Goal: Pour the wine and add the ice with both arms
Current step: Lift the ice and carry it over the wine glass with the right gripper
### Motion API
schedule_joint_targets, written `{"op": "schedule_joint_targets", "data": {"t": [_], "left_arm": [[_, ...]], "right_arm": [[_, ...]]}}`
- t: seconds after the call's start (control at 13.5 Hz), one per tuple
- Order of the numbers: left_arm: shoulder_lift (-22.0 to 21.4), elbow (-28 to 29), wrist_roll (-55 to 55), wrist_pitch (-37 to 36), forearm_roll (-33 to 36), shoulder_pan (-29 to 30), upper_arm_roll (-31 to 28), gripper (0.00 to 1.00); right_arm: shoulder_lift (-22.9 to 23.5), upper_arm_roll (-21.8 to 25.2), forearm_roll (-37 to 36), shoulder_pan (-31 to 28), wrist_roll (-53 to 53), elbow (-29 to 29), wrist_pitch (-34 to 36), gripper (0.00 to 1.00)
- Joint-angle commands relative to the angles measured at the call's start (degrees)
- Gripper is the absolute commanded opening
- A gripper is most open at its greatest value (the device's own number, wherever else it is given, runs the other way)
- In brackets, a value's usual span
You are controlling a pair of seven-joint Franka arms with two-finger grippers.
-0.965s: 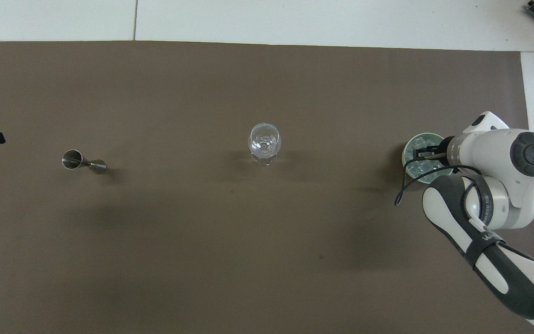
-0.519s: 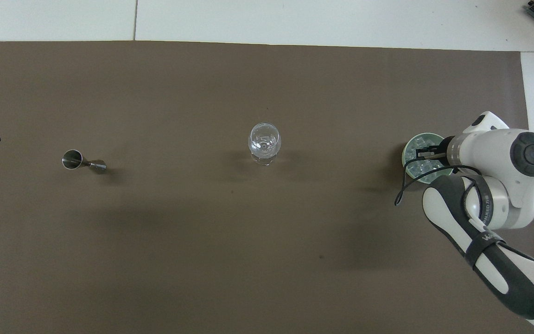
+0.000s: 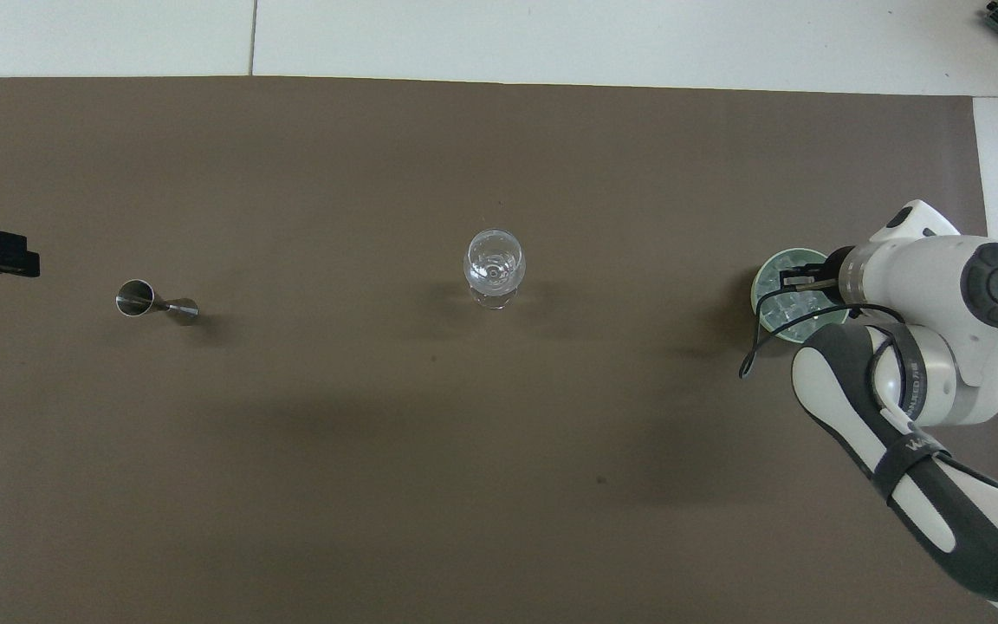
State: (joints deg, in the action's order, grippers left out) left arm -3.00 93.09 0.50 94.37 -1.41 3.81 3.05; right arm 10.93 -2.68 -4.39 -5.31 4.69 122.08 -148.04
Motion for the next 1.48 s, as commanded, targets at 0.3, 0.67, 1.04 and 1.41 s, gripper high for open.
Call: {"op": "schedule_joint_targets", "data": {"t": [0.3,0.67,1.04,1.41], "left_arm": [[-2.7,-0.47,-0.41,-7.01,1.32,-1.35,1.78,1.0],[-3.5,0.6,-0.24,-7.44,1.32,-1.26,1.78,1.0],[-3.5,0.6,-0.33,-7.79,1.32,-0.47,1.61,1.0],[-3.5,0.69,-0.32,-7.09,1.23,-1.34,1.6,1.0]], "right_arm": [[-5.03,-3.12,-0.27,0.39,-8.46,-4.48,7.75,0.0],[-8.56,-5.05,-0.09,0.39,-9.61,-5.53,12.24,0.0],[-7.77,-10.76,0.0,0.39,-20.93,-13.25,16.9,0.0],[-5.4,-14.11,8.08,2.84,-31.3,-17.04,12.62,0.0]]}}
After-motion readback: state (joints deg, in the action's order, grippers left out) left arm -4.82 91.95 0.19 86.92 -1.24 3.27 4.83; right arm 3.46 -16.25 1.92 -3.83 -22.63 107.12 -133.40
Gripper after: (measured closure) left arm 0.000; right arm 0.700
